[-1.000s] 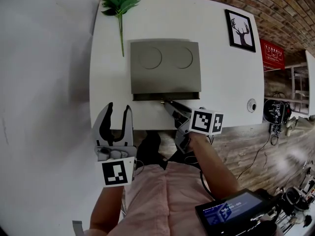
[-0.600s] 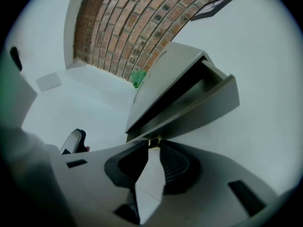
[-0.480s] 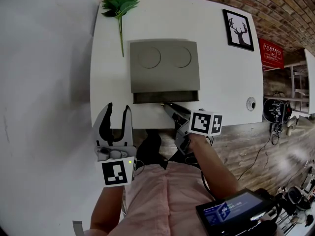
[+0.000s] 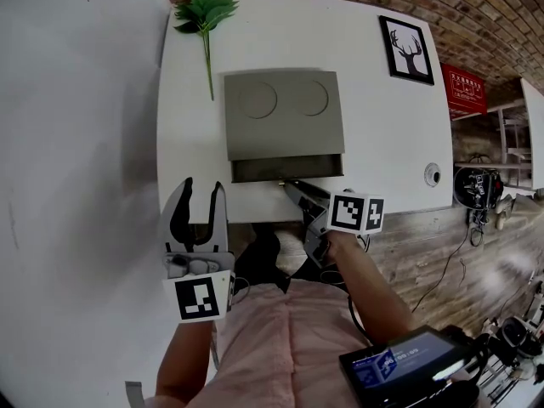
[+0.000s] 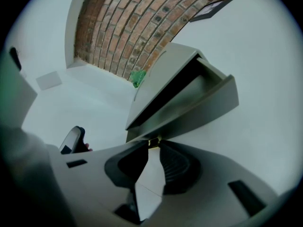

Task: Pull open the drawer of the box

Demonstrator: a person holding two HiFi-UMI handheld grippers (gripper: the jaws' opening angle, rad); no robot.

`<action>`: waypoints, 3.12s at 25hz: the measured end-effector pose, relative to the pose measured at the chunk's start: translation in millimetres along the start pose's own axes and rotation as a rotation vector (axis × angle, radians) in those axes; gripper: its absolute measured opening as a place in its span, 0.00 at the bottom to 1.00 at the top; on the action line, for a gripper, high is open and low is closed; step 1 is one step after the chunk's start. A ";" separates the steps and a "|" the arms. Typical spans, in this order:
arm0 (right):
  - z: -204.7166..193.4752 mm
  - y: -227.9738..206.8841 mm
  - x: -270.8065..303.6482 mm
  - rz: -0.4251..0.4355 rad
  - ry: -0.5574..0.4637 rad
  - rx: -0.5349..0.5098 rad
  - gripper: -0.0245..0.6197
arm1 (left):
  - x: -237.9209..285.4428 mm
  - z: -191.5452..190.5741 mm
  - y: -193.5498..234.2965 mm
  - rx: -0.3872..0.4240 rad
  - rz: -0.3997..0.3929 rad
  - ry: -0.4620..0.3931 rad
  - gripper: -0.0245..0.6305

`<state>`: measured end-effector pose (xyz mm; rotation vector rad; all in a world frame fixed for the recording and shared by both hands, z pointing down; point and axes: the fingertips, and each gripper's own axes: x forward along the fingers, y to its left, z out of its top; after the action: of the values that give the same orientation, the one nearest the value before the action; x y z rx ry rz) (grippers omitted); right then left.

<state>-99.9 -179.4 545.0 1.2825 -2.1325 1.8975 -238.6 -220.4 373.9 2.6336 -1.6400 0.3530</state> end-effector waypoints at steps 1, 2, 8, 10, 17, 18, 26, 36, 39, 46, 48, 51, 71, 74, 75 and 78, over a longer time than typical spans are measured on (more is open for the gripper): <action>-0.8 -0.2 0.4 0.002 0.000 0.001 0.16 | 0.2 -0.9 0.0 -0.001 -0.006 0.004 0.30; -1.5 -0.2 0.6 0.002 0.000 0.002 0.16 | 0.4 -1.4 -0.8 -0.004 -0.016 0.007 0.30; -1.6 0.1 -1.8 -0.008 -0.015 0.002 0.16 | 1.0 -0.2 -7.0 0.001 -0.086 0.005 0.30; -0.8 0.1 -2.2 -0.009 -0.023 0.000 0.16 | 0.3 -2.8 -6.1 0.000 -0.092 0.009 0.30; -1.3 0.9 -2.3 -0.001 -0.022 -0.001 0.16 | -5.8 -6.4 -8.2 -0.008 -0.075 0.020 0.30; -1.5 0.6 -2.2 -0.001 -0.022 -0.002 0.16 | -7.2 -6.5 -9.2 -0.009 -0.073 0.020 0.30; -9.8 -1.3 -7.4 0.007 -0.009 -0.007 0.16 | -20.5 -2.3 -12.1 0.000 -0.036 0.018 0.30; -25.4 -2.2 -14.5 0.015 0.008 -0.016 0.16 | -34.8 2.9 -22.3 0.009 -0.015 0.008 0.30; -29.2 -2.9 -15.9 0.015 0.011 -0.019 0.16 | -39.4 4.2 -24.9 0.011 -0.006 0.004 0.30; -36.6 -1.2 -19.3 0.017 0.005 -0.020 0.16 | -50.8 5.7 -27.0 0.019 0.014 0.015 0.30; -38.9 -1.4 -20.0 0.017 0.005 -0.020 0.16 | -52.8 6.6 -27.3 0.019 0.017 0.013 0.30; -42.1 -0.9 -22.2 0.019 0.004 -0.020 0.16 | -56.0 8.6 -28.8 0.023 0.020 0.009 0.30; -70.0 -0.3 -37.8 0.025 0.003 -0.015 0.16 | -81.3 12.2 -45.3 0.035 0.023 0.003 0.30; -74.5 -1.8 -39.0 0.025 0.003 -0.015 0.16 | -84.2 12.0 -47.1 0.032 0.027 -0.002 0.30; -75.9 -1.9 -39.1 0.025 0.003 -0.015 0.16 | -85.3 11.9 -47.3 0.031 0.028 -0.002 0.30; -78.8 -0.5 -40.3 0.027 0.002 -0.013 0.16 | -89.1 12.7 -48.4 0.036 0.028 0.002 0.30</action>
<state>-111.3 -91.6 545.9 1.2554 -2.1682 1.8906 -231.0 -121.7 348.6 2.6378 -1.6874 0.3894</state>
